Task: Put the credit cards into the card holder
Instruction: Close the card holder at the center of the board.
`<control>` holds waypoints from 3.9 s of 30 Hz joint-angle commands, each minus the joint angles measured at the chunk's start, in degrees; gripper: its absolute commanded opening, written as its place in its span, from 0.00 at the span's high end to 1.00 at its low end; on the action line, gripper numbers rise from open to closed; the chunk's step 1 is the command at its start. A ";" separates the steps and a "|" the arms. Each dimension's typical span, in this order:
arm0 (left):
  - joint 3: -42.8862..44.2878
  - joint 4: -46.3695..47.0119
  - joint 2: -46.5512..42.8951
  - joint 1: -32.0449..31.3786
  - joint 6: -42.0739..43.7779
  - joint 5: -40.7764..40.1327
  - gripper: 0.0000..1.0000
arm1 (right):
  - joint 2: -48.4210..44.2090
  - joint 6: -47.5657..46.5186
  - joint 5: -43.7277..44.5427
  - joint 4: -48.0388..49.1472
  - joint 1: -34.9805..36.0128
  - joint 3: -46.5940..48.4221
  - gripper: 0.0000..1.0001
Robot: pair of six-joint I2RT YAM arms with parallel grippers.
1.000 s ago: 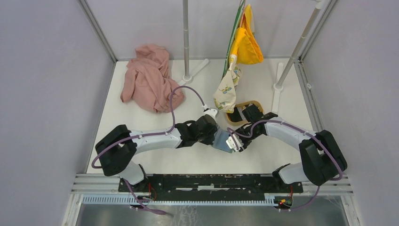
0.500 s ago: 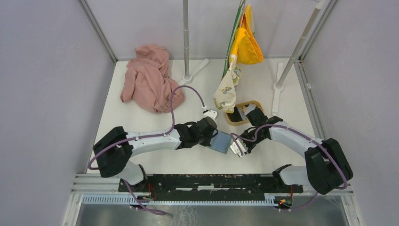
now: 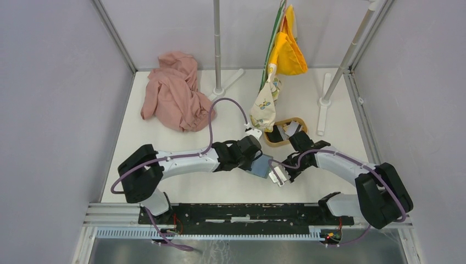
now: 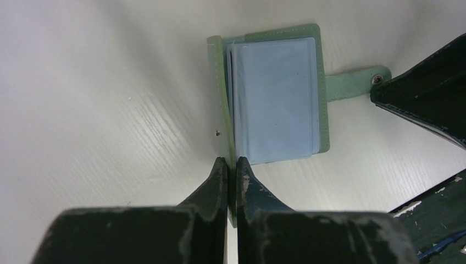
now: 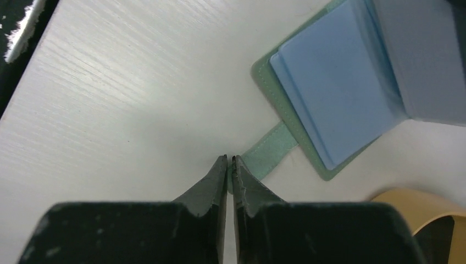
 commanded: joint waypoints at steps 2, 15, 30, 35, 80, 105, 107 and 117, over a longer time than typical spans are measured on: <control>3.61 3.71 3.26 -1.00 2.22 4.37 0.98 | -3.15 2.34 2.18 5.78 -0.07 -1.53 0.91; 6.82 8.59 8.13 -1.77 1.96 11.50 0.91 | -5.61 3.43 0.54 7.64 -0.14 -2.11 0.95; 4.34 1.25 3.17 -1.85 2.31 -0.65 0.98 | 0.68 -13.96 -0.73 -10.28 -1.62 2.47 0.95; 4.27 1.66 2.20 -1.91 2.36 0.51 0.98 | 0.23 -9.62 1.17 -3.24 -1.65 -0.02 0.96; -3.34 28.98 12.22 2.79 -3.04 24.45 0.84 | -3.88 25.77 -4.14 27.03 -2.26 -4.76 0.90; -22.01 37.88 -3.13 8.37 -7.47 7.31 0.46 | 4.61 12.45 3.08 27.15 11.45 -3.18 0.89; -22.22 36.36 -4.05 8.38 -5.22 5.07 0.47 | 4.13 11.99 1.57 25.89 12.09 -2.49 0.88; -19.94 38.05 -2.31 8.40 3.76 11.57 0.37 | 2.04 11.82 -3.37 23.86 12.17 -2.62 0.82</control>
